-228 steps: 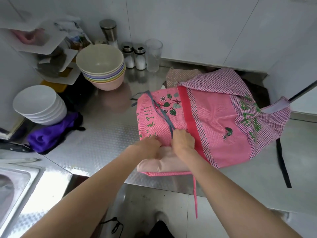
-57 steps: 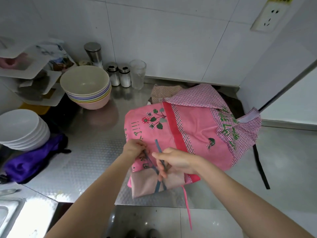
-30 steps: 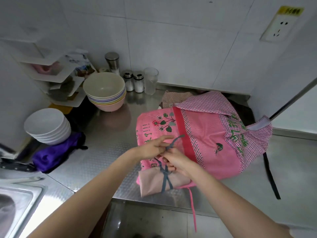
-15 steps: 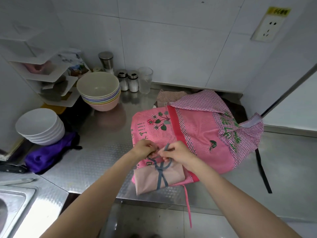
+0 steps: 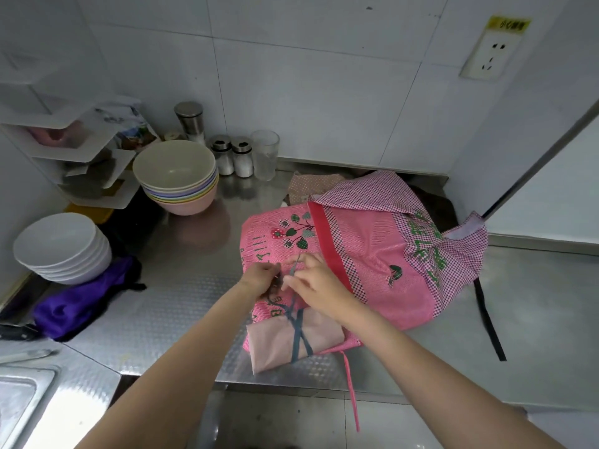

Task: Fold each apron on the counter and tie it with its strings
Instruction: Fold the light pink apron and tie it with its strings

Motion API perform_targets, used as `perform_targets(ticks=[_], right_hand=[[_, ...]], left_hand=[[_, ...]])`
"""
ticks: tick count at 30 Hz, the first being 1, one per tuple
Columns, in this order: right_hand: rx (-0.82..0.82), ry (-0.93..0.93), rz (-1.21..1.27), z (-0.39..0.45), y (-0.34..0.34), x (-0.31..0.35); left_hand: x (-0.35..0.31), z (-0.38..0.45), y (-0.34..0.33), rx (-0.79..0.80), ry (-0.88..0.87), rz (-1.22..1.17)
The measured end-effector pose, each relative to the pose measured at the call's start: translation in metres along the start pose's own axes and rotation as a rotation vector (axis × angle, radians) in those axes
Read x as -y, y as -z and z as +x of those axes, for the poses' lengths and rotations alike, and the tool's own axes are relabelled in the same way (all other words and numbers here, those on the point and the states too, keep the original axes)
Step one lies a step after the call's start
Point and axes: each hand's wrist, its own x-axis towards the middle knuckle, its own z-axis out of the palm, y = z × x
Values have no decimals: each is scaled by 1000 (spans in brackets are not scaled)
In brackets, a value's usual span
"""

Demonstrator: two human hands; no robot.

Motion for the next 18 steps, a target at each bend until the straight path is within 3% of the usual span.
perform_targets(ticks=[3,5,8,10,15,18], right_hand=[[48,-178,657,-4,10,14],[43,-281,737,-4,10,11],[6,-479,648,3,0,0],[72,-556,469,12,-11,-8],[230,-559,275,24,-21,-1],[95,-507,-30,28,-16,-4]], left_hand=[[9,13,4,-163,-103,193],[13,14,1,-200,-130,217],[10,8,-6,-207,-217,306],[4,4,-8,-144,-265,325],[-8,-8,-5,22,-337,434],[-12,-16,-8,117,-335,449]])
